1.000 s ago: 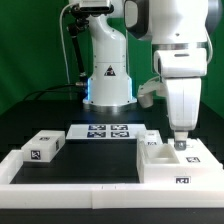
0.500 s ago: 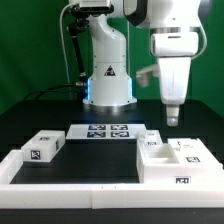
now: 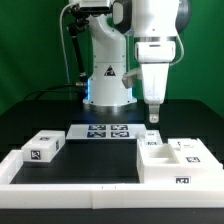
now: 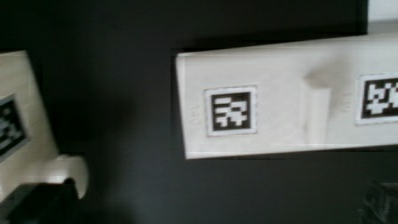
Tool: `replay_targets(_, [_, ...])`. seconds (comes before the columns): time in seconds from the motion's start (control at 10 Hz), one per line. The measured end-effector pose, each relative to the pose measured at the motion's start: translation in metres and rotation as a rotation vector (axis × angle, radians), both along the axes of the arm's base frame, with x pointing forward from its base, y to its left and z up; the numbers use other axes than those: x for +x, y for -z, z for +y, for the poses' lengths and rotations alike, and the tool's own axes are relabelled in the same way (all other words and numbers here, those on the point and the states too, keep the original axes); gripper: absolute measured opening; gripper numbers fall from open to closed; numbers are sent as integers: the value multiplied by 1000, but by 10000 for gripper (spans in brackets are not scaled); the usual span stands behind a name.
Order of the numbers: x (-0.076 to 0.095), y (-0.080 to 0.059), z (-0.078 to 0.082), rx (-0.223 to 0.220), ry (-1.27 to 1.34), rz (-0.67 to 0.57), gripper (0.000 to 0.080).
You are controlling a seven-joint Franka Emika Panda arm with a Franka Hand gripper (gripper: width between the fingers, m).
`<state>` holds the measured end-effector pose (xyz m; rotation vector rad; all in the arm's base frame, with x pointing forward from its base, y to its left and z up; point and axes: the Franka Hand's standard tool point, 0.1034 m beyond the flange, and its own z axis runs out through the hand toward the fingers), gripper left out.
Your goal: Assemble cabinet
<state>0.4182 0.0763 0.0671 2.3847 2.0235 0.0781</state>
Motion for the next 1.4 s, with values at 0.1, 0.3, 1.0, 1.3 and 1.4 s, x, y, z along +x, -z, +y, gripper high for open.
replay_targets(0.1, [-6,10,0,8,5,10,797])
replay_targets(0.3, [-13,24,0,13,13,41,797])
replay_targets(1.0, [-30,52,2,30,21,86,669])
replay_targets(1.3, [-33,55,0,31,25,96,382])
replay_targets(1.4, [-33,56,0,31,26,96,382])
